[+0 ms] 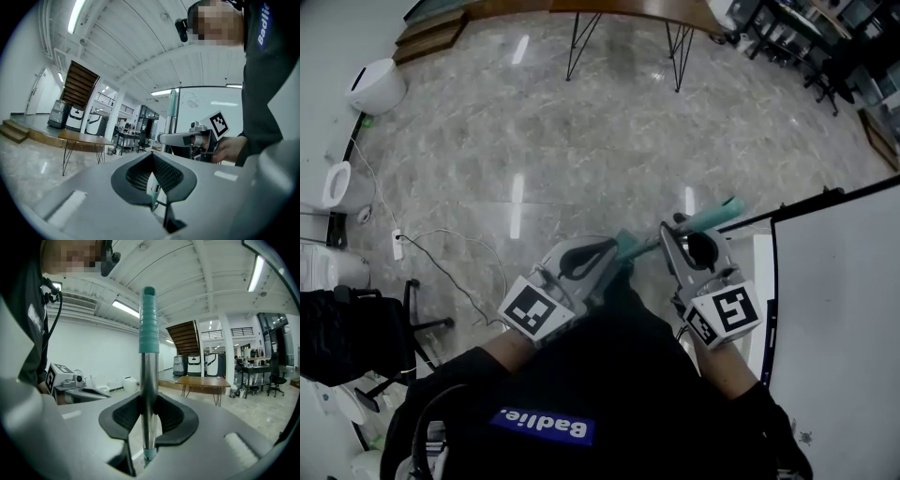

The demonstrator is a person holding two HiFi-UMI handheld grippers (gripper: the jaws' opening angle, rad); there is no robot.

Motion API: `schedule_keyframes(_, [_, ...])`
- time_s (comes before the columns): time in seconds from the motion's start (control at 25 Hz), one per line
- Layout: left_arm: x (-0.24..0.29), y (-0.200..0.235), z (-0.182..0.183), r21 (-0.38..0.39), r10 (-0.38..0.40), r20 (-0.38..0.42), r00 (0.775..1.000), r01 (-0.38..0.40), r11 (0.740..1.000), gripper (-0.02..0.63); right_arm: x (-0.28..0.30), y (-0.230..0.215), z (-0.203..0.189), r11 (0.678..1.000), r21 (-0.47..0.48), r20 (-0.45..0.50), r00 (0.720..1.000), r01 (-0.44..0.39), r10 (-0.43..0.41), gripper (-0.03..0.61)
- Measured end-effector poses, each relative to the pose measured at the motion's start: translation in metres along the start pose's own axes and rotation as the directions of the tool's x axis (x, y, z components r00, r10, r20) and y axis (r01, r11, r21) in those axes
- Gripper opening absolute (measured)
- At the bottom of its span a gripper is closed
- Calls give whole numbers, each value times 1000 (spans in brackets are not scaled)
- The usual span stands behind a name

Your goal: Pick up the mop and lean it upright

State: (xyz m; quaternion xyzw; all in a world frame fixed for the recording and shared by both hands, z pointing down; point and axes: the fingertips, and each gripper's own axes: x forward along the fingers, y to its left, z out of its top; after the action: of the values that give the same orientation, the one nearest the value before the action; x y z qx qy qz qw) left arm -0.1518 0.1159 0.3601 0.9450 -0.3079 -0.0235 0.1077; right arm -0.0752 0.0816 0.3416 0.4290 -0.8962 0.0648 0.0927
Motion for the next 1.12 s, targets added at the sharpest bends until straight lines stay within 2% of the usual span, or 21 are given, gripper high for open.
schedule_keyframes(0.32, [54, 55, 12, 28, 112, 12, 994, -113, 993, 20, 59, -39, -8, 989, 18, -23, 989, -144, 144, 101])
schedule_keyframes(0.56, [96, 100, 24, 12, 243, -17, 970, -243, 970, 20, 97, -74, -8, 964, 8, -57, 962, -267, 267, 103])
schedule_keyframes(0.68, [114, 119, 27, 15, 304, -35, 952, -303, 953, 20, 114, -101, -3, 957, 12, -51, 955, -291, 291, 103])
schedule_keyframes(0.8, [129, 131, 31, 18, 324, -14, 946, -324, 946, 19, 131, -122, -1, 952, 13, -43, 951, -305, 306, 103])
schedule_keyframes(0.92, [142, 142, 36, 33, 343, -29, 939, -342, 939, 20, 146, -138, 6, 952, 6, -28, 951, -307, 307, 103])
schedule_keyframes(1.12, [159, 152, 48, 59, 318, -5, 948, -318, 946, 20, 161, -161, 18, 960, -2, 2, 960, -279, 279, 103])
